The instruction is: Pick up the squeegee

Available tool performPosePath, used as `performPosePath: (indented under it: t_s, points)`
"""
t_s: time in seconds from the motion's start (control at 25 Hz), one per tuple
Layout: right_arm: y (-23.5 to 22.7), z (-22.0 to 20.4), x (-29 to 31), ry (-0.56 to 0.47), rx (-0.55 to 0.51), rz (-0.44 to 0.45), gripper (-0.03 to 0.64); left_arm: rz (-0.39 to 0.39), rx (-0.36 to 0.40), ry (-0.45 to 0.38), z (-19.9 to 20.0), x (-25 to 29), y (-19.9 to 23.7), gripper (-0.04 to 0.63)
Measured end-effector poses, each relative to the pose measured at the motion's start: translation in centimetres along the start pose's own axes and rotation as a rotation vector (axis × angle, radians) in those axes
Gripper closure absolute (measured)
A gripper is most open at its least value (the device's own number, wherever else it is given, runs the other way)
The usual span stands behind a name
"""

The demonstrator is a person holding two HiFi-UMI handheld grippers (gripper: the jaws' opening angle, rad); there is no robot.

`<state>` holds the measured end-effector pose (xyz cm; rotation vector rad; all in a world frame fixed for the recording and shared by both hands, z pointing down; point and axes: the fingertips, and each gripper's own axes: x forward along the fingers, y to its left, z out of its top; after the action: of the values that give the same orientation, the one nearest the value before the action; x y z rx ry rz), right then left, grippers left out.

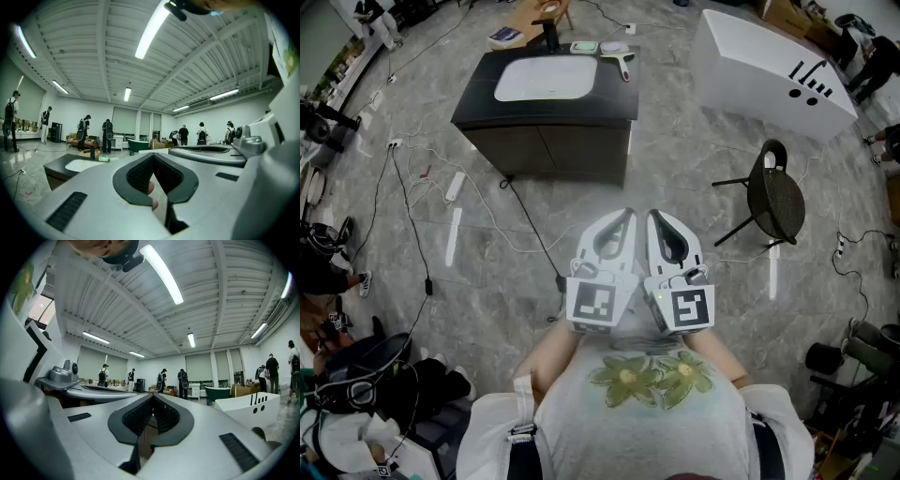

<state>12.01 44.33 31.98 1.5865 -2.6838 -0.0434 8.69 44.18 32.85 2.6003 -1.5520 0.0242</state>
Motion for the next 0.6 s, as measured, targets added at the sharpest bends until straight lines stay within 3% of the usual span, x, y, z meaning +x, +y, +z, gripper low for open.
performPosePath:
  t_s: [0.44,0.6]
  points:
    - [-2.5,-2.7,-0.3,0.022,0.074,-0.046,0.594,0.036,-0.021,0.027,-2.1,0.8,0.4,0.586]
    - [-2.6,-3.1,0.5,-0.025,0.097,-0.011,0.594,0.042,0.003,0.050,-2.7,1.9,1.4,0.586]
